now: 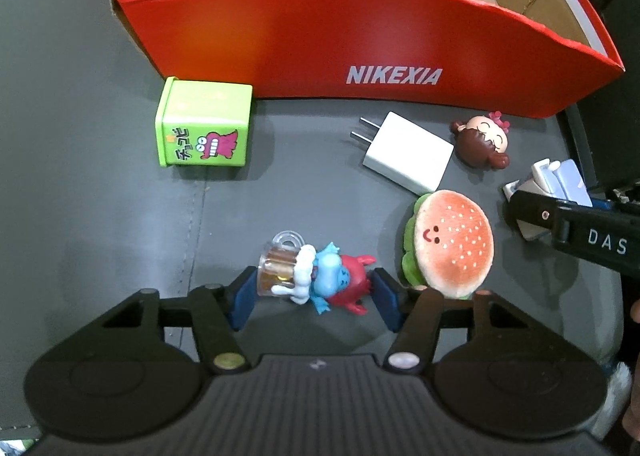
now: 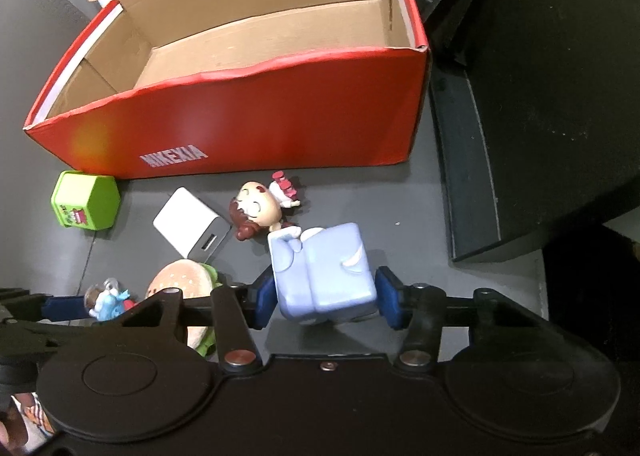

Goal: Organize objects
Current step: 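Close the left gripper on the smurf figure while the right gripper grasps the light-blue cube, then carry the smurf figure and light-blue cube with both grippers into the red shoebox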

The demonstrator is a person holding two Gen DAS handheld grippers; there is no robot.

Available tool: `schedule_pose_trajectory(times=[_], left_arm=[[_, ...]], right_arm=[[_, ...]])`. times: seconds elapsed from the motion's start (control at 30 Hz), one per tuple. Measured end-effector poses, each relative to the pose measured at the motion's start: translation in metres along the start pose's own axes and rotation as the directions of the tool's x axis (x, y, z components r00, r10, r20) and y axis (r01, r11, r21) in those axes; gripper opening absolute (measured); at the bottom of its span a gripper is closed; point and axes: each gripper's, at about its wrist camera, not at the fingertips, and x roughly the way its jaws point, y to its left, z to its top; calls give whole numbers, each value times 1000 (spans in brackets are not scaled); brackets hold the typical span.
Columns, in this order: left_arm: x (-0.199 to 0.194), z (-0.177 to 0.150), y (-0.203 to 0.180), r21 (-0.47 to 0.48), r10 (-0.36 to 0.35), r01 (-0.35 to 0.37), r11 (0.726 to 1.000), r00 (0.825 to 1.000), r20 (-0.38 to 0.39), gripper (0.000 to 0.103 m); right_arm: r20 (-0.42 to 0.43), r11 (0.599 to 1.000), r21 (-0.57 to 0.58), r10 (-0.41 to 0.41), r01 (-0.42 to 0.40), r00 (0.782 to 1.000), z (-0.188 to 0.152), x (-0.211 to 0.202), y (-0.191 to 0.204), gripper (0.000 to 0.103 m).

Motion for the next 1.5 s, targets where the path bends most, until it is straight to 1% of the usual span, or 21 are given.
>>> schedule_pose_trajectory(times=[0.17,0.33,0.57,0.87,1.13,1.5], left_arm=[[-3,-4,5,-22,-2,2,1000,1000,1,59],[-11,-8,10,-33,-2,3,999,1000,21,59],[-28,-9,11,-36,-10,12,999,998,69,59],[-55,-6,16,-31,-21,25,999,991,136,59],[-71,-4,21,-20,-29,33,999,983,183,59],[-101,3,24,10,-45,44,999,963,265,59]], right_arm=[[1,1000,1,8,-8,1000,1,-3,0,48],[27,1000,16,16,-16,1000,2,-13,-2,45],[75,1000,4,31,-31,997,2,-31,5,45],[130,999,20,46,-49,991,3,-53,5,45],[173,997,28,65,-71,983,3,-73,9,45],[227,996,29,80,-89,971,5,-91,17,45]])
